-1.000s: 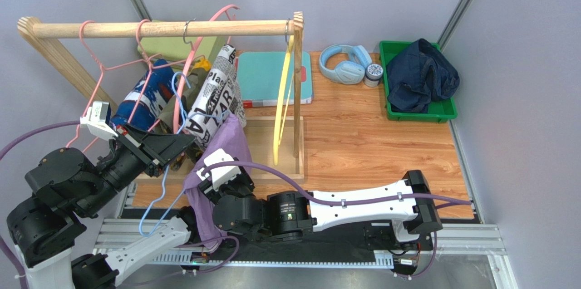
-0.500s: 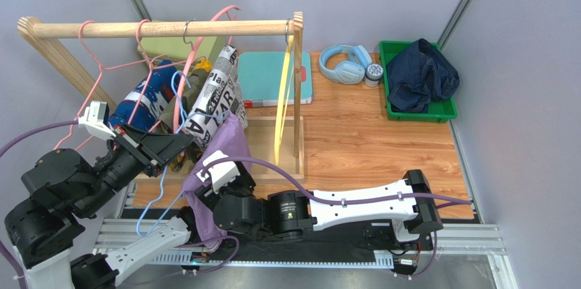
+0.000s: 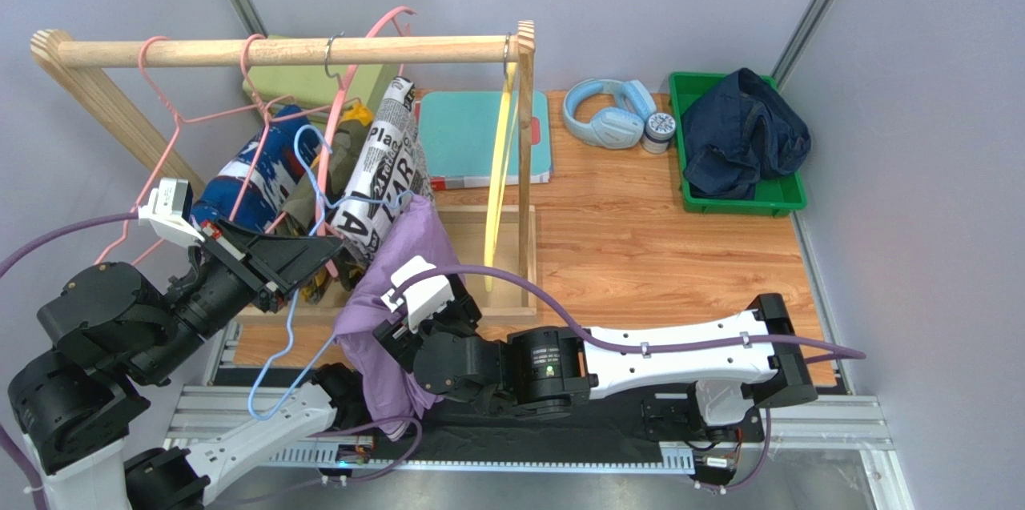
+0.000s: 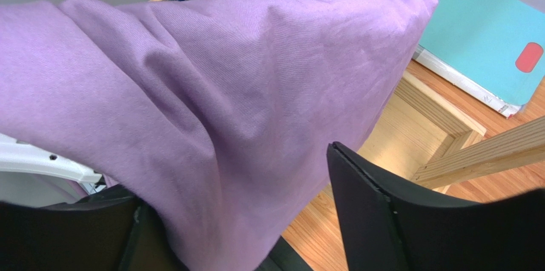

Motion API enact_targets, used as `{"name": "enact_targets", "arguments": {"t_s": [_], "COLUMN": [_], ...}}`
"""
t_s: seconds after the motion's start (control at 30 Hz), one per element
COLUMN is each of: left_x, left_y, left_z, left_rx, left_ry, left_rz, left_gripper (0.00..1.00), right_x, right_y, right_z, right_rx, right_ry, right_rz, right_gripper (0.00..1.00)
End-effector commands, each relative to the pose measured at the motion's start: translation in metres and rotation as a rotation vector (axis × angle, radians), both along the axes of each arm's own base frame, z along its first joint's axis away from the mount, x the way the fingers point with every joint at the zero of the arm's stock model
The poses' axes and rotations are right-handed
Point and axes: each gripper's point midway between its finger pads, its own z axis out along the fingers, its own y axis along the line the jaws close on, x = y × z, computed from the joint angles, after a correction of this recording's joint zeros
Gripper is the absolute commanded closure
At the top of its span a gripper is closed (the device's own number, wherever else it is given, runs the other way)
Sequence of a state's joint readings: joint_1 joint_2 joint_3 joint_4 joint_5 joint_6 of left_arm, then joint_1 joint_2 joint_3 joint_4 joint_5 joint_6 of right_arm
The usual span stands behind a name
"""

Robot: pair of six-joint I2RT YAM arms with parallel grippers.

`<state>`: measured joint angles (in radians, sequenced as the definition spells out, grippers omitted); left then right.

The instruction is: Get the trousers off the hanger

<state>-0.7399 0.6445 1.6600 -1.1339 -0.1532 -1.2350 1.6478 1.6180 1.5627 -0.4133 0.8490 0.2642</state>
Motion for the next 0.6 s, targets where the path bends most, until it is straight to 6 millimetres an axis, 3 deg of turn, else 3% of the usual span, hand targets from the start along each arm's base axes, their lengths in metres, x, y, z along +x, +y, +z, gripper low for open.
{"name": "enact_targets", "arguments": {"t_s": [0.0,0.23,0.37,0.57], "left_x": [-0.007,-0.008,-0.009,-0.007], "left_y": [0.000,-0.004,-0.006,-0.008], "left_z": [0.050,0.053,0.055,0.053], "left_rx": [-0.121,-0.116,-0.118,-0.116], "left_ry": [-0.131,-0.138,-0.140,-0.134], "left_rz": [-0.025,-0.046,-0.062,-0.062], "left_gripper": [1.00,1.00,1.00,1.00], "right_x": [0.009,0.006,0.018,0.016], "right_y": [-0.008,-0.006,-0.011,0.007], "right_z": [0.006,-0.004,-0.010,-0.005], "right_rx": [-0.024,-0.070,-0.067,0.002], "right_ry": [-0.025,-0.022,-0.004,0.053], "right_rz": [0.020,0.129,0.093,0.074], "right_gripper": [0.25,0.20,0.21,0.22]}}
